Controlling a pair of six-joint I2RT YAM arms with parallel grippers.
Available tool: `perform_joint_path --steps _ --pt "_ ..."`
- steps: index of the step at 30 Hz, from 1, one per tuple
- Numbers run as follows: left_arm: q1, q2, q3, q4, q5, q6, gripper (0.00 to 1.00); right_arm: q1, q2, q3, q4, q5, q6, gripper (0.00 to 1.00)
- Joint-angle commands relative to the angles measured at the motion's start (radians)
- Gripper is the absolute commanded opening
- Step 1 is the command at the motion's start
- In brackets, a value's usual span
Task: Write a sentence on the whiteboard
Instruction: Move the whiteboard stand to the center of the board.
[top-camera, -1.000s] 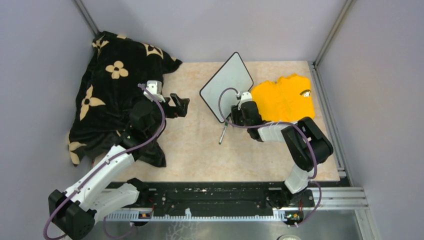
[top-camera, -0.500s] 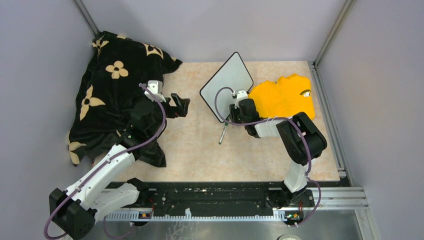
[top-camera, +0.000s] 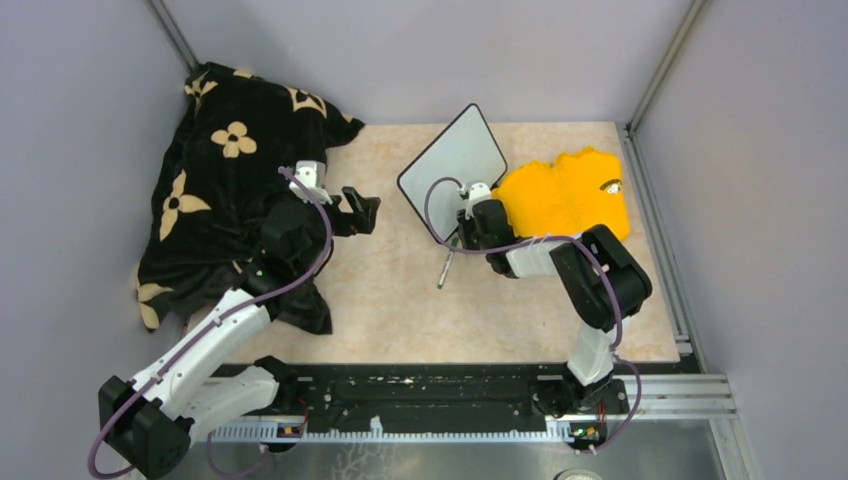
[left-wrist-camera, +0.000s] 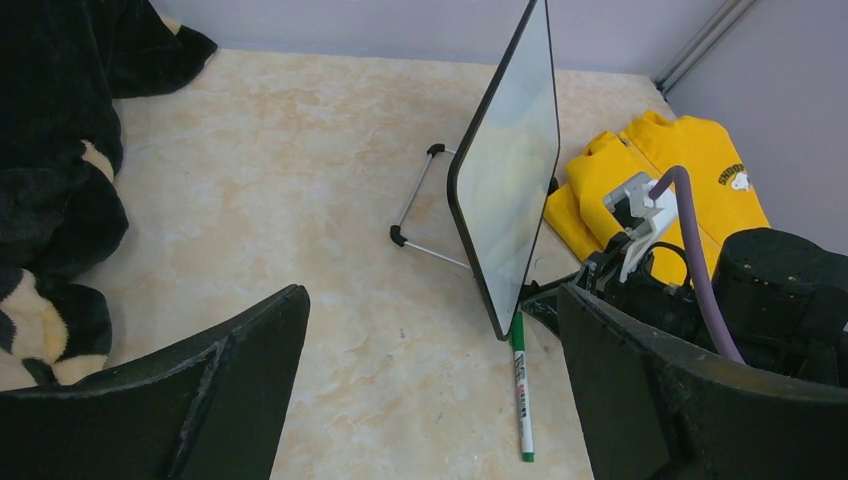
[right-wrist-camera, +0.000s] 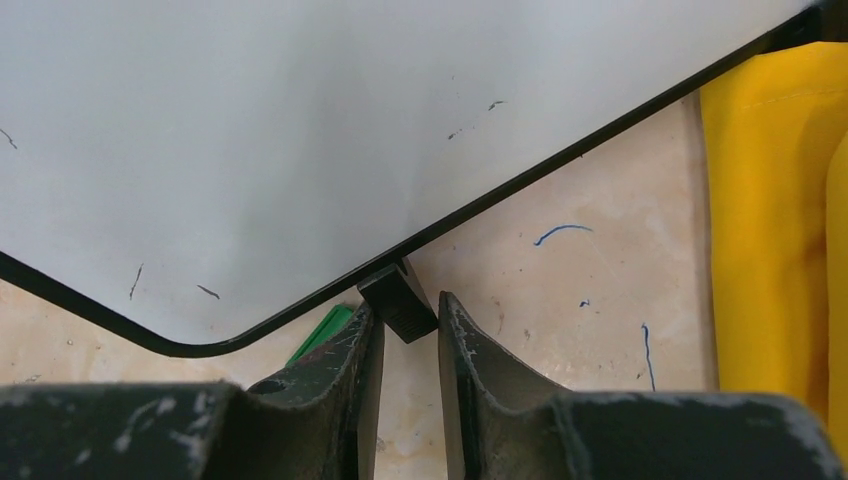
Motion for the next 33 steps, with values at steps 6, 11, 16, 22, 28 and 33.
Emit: perform_joint_path --steps 6,11,16,22,28,33 --pt "-0.004 -0.035 -0.004 0.013 0.008 -0.008 0.99 0.092 -0.015 -0.002 0.028 0.1 0.063 0.21" --pt "-0.004 -0.044 -0.004 0.013 0.011 -0.014 0.99 0.161 -0.013 0.021 -0.018 0.175 0.093 0.21" --pt "-0.004 -0.049 -0.005 0.011 0.011 -0.016 0.99 0.218 0.002 0.051 -0.067 0.22 0.167 0.2" --pt "-0.004 -0.049 -0.006 0.011 0.011 -0.017 0.99 0.28 0.041 0.106 -0.122 0.243 0.212 0.21" --pt "-0.005 -0.047 -0.008 0.011 0.011 -0.019 0.99 0.284 0.026 0.127 -0.168 0.236 0.221 0.45" --pt "-0.004 -0.044 -0.008 0.014 0.015 -0.025 0.99 0.284 -0.004 0.128 -0.209 0.226 0.212 0.62"
